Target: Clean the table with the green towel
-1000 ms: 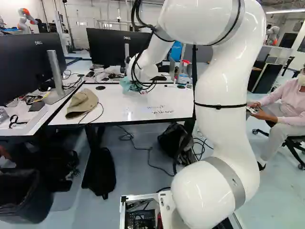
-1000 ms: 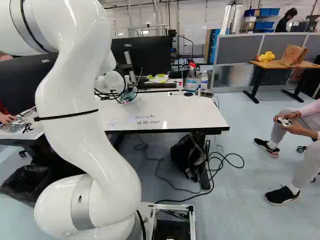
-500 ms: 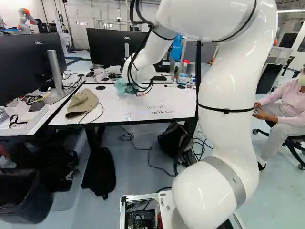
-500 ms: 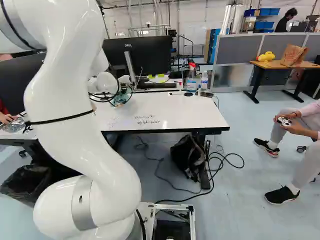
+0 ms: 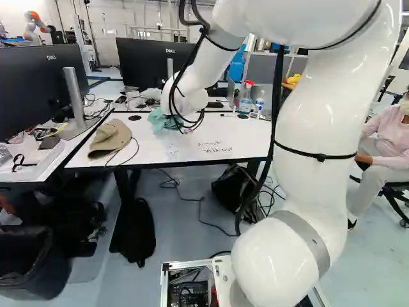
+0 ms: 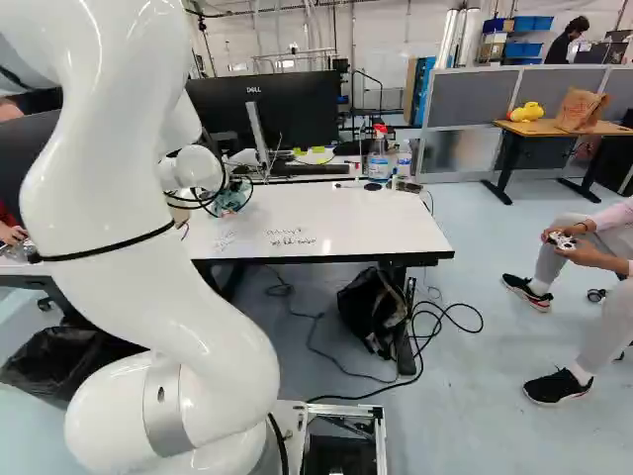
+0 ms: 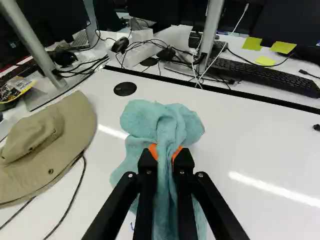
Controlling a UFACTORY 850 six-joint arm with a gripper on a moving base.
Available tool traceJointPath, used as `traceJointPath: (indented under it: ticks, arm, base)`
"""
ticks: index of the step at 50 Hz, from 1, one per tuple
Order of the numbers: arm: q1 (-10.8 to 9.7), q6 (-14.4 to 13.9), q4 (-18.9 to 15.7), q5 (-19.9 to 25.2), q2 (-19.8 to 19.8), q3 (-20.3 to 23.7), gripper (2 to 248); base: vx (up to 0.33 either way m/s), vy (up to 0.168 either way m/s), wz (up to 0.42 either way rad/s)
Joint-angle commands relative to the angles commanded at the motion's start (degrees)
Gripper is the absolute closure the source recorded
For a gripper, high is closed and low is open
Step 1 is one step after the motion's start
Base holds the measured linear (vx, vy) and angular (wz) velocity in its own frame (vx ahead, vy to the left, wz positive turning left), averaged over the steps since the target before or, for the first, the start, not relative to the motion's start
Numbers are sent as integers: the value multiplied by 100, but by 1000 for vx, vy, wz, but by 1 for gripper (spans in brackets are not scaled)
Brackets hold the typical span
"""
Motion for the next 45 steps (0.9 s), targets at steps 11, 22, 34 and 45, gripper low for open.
traceJointPath:
  ticks: [11,22,34,45]
  arm:
    - [71,0,0,0,280,315,204]
    - [146,0,0,0,564,628,204]
    - [234,0,0,0,882,967,204]
    - [315,0,0,0,1178,1274,204]
  base:
    - [0,0,0]
    - [0,0,0]
    - [0,0,0]
    - [0,0,0]
